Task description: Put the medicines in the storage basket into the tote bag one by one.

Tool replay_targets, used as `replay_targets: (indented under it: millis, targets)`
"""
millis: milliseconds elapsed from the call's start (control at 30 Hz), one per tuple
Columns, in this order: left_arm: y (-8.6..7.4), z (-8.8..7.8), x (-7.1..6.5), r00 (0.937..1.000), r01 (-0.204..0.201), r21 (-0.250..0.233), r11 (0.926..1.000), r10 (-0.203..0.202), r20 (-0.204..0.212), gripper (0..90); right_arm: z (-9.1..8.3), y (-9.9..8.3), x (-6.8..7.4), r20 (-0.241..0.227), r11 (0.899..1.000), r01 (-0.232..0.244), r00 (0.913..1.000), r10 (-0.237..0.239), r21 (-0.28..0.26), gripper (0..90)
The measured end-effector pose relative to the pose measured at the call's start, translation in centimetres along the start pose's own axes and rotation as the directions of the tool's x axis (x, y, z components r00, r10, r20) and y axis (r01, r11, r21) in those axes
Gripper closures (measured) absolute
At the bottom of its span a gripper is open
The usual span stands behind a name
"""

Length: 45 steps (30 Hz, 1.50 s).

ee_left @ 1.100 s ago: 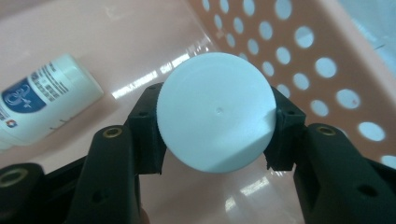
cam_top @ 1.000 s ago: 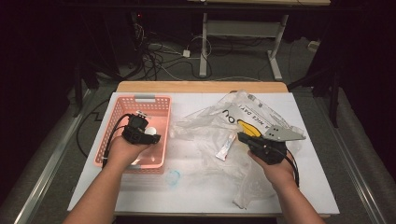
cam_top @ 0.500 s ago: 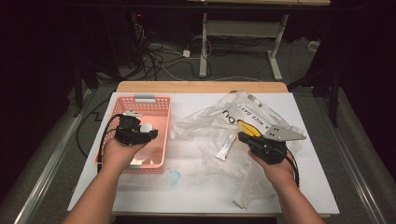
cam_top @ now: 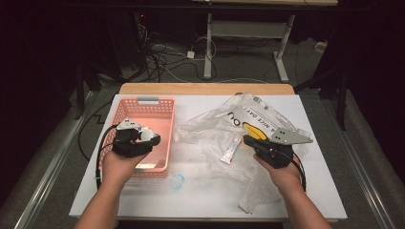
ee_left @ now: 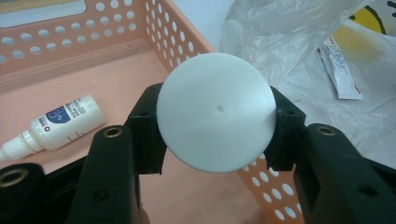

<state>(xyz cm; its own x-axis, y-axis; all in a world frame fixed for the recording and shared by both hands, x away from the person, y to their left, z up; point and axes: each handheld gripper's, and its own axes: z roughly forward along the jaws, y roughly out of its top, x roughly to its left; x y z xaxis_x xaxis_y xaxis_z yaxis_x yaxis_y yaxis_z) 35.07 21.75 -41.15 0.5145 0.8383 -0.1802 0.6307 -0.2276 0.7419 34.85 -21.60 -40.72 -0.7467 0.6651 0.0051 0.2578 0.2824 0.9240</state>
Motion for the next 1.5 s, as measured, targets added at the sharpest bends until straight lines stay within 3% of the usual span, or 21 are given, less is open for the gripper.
replay_targets:
  millis: [133,333,467,633,1167,1500]
  targets:
    - [-1.1,-0.3,-0.5,0.9999,0.007,-0.036,0.9993,-0.008,-0.013,48.4,0.0,0.0,0.0,0.0,1.0,0.0,1.0,0.0,0.001,90.0]
    - [-2.1,-0.5,-1.3,0.9996,-0.012,-0.038,0.9992,0.011,-0.027,48.4,0.1,-0.2,0.1,-0.002,1.0,0.006,1.0,-0.006,0.012,90.0]
    - [-2.4,-1.0,-1.1,0.9999,0.014,-0.06,0.9981,-0.014,-0.003,48.4,0.2,-0.2,0.2,-0.006,1.0,0.01,0.9999,-0.01,0.016,90.0]
    - [-2.8,-1.3,-1.2,0.9999,0.013,-0.066,0.9978,-0.013,0.004,48.3,0.2,-0.2,0.3,-0.006,1.0,0.007,1.0,-0.007,0.014,90.0]
    - [-2.4,-1.9,-2.6,0.9996,-0.004,-0.118,0.993,0.008,0.026,48.4,-0.2,-0.1,0.3,-0.003,1.0,0.011,0.9999,-0.011,0.004,90.0]
    - [-1.7,-2.0,-3.8,0.9972,-0.017,-0.144,0.9894,0.027,0.069,48.4,-0.2,0.1,0.3,-0.005,1.0,0.013,0.9999,-0.013,-0.004,90.0]
